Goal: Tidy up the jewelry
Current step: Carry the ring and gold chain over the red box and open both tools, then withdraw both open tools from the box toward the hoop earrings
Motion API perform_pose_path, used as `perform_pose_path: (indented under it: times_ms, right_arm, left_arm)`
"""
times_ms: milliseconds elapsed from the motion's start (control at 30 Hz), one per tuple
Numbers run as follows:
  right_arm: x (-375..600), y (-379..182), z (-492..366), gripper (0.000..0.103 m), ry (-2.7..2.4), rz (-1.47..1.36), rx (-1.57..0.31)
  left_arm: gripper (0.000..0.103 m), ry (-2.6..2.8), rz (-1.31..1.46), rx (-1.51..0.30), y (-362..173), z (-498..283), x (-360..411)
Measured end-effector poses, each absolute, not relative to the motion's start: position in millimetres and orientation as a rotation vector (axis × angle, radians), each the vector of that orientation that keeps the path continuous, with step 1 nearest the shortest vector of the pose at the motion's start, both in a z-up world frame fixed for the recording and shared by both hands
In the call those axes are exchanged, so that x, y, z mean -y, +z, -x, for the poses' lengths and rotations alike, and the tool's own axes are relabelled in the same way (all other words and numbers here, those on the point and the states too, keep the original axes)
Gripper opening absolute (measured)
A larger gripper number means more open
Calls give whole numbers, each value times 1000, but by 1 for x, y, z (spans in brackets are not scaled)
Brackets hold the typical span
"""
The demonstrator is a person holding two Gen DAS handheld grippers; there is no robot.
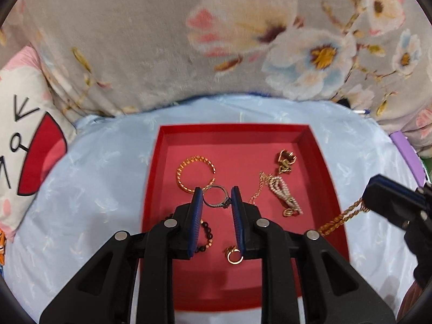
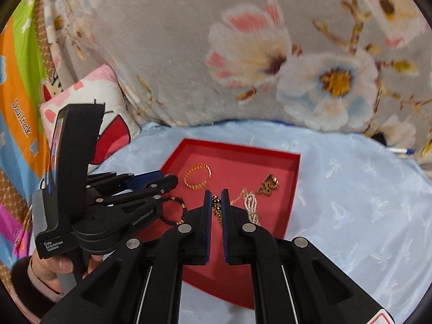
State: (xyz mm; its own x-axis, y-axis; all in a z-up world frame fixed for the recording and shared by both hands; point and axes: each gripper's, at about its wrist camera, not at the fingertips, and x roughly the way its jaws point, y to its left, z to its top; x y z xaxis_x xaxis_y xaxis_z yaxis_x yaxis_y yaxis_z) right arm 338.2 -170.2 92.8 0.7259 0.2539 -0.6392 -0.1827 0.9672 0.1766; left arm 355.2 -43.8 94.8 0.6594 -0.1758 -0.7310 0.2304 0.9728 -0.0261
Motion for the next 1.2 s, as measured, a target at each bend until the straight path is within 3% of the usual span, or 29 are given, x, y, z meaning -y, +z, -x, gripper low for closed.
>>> perform_pose_path:
  times_ms: [367, 467, 533, 667, 1067, 1200]
  right_arm:
    - [163, 33, -367, 6, 239, -83, -823]
    - [163, 26, -370, 6, 239, -75, -840]
    - [161, 21, -370, 6, 238, -64, -850]
    - [159, 16, -372, 6, 239, -49, -861]
    - [178, 36, -341, 18, 212, -70, -779]
    - [189, 52, -301, 22, 196, -75, -730]
  left_arm:
    - [21, -215, -72, -915, 50, -391, 50]
    - [23, -202, -71, -906, 52, -393, 49]
    - [32, -199, -67, -904, 53, -394, 48]
    - [33, -188, -64, -885, 57, -393, 45]
    - [36, -174, -23, -840, 71, -360, 19]
    - [42, -175, -19, -811, 82, -328, 7]
